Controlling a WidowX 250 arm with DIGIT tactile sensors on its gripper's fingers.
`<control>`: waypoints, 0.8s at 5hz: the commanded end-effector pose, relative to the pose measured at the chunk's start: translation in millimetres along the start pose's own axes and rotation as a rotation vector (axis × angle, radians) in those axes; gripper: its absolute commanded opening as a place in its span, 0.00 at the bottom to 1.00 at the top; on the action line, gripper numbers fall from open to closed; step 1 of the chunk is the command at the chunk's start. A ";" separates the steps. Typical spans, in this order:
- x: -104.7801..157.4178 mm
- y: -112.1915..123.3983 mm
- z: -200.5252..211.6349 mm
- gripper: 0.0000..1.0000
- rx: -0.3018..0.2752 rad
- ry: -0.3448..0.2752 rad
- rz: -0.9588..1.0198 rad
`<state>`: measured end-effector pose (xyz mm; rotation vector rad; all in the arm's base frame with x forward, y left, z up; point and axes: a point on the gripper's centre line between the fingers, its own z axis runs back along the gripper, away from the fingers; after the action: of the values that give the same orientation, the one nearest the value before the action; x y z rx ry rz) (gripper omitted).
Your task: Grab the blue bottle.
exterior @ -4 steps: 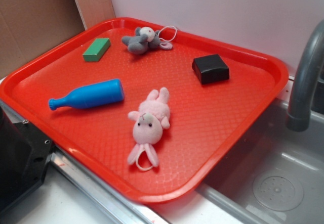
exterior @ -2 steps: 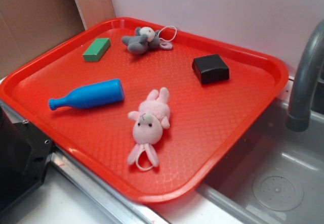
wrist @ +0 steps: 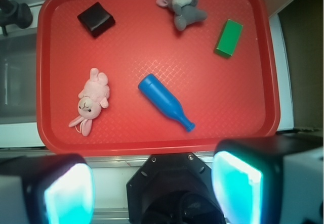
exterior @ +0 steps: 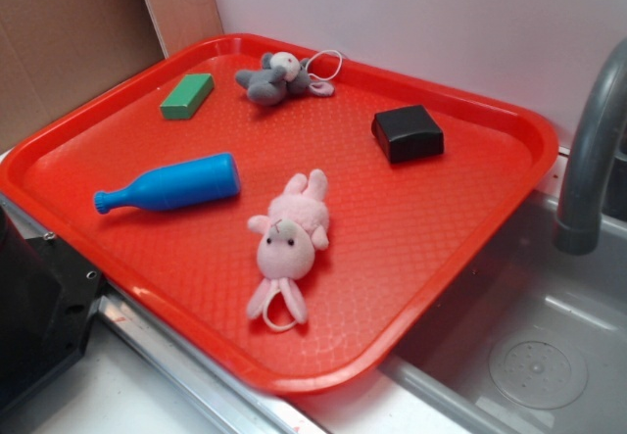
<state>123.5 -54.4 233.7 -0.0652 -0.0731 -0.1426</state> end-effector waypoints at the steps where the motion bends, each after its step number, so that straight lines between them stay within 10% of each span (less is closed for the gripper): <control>1: -22.4 -55.5 -19.3 1.00 -0.034 0.001 -0.486; 4: -17.6 31.9 -107.0 1.00 0.007 0.080 -0.431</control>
<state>125.9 -29.6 120.1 -0.0377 0.0134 -0.5633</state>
